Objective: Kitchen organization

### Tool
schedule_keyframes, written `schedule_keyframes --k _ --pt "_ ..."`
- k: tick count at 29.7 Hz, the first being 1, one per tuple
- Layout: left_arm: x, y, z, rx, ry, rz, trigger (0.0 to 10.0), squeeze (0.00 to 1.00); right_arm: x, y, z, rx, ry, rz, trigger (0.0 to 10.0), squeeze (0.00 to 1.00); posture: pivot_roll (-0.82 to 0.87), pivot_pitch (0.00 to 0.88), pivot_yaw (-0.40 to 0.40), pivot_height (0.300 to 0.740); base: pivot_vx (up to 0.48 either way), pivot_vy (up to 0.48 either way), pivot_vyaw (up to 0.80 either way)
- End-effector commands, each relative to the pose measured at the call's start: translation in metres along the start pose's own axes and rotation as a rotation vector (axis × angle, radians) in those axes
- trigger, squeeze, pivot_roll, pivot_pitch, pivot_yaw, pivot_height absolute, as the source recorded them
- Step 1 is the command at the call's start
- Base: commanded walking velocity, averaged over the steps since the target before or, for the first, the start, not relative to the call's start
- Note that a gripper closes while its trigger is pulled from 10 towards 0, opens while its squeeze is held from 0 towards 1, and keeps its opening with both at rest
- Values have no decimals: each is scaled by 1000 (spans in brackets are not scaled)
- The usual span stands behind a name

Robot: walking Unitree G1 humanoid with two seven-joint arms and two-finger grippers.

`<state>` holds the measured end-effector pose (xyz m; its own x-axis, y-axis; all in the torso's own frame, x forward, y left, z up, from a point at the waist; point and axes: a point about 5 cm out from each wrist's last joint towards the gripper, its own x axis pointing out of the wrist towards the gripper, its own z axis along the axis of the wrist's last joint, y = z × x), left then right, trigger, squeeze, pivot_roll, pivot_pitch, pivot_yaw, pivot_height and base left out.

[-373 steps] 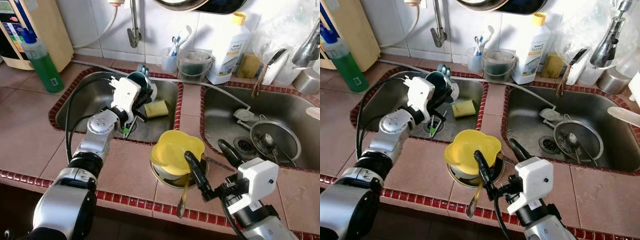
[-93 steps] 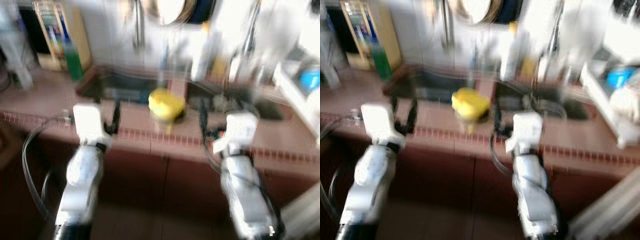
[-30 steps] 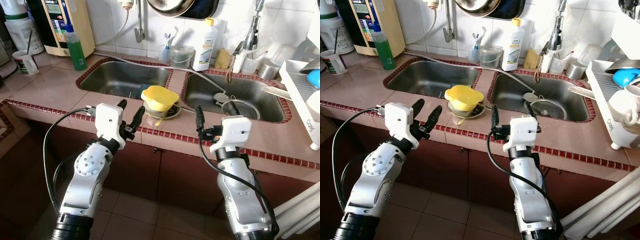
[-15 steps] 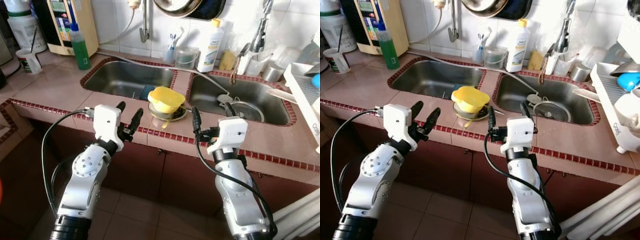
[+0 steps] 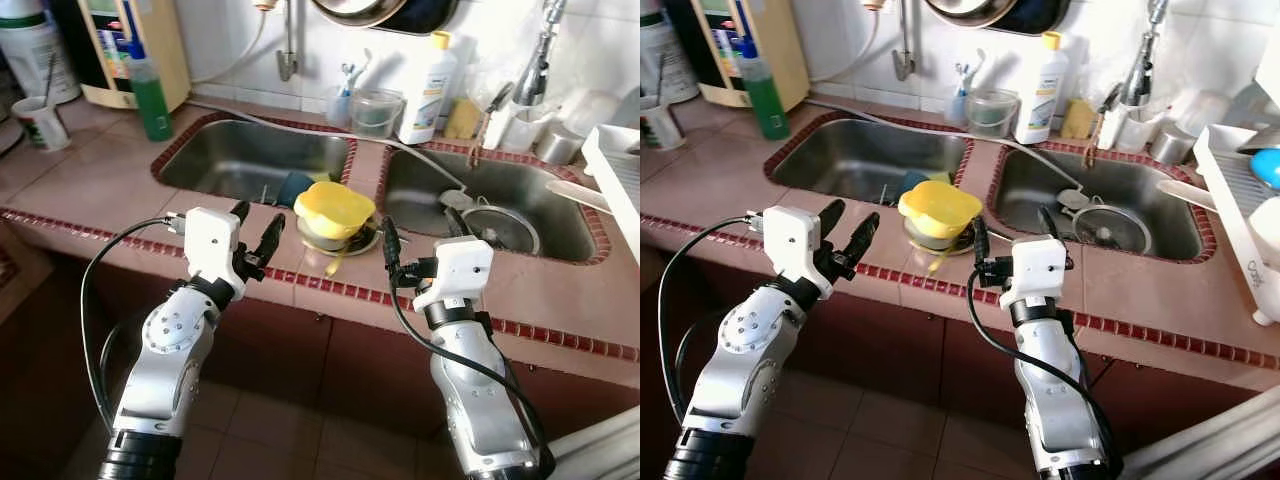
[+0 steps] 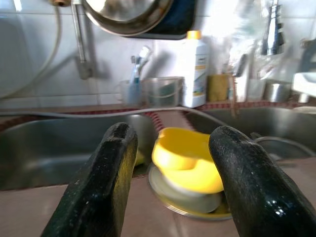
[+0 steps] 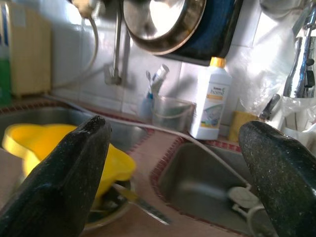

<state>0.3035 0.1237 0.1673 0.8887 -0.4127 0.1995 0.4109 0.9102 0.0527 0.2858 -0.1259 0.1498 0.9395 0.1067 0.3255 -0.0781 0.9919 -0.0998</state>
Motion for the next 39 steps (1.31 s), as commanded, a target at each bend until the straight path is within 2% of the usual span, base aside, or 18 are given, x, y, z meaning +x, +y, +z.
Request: schedule_keyframes --k 1,15,18,21,32,39 --pt "-2 4 3 8 -1 9 10000 0 1 3 6 8 -23 13 10000 0 -177 13 -25 732 259 0 0" --pt "-2 5 3 -5 -8 30 10000 0 -2 3 5 5 -11 26 10000 0 -182 24 -28 732 18 0 0" --pt "-2 7 2 31 7 66 10000 0 -2 3 5 3 -6 34 10000 0 -182 24 -28 732 0 0 0" --pt "-1 6 2 18 8 57 10000 0 -2 3 5 0 0 55 10000 0 -184 28 -26 732 0 0 0" --pt "-2 -2 4 32 32 3 10000 0 4 -16 2 -59 37 123 10000 0 -177 41 -31 732 0 0 0" --pt "-3 -6 4 25 35 -10 10000 0 6 -21 0 -56 56 150 10000 0 -175 43 -33 732 0 0 0"
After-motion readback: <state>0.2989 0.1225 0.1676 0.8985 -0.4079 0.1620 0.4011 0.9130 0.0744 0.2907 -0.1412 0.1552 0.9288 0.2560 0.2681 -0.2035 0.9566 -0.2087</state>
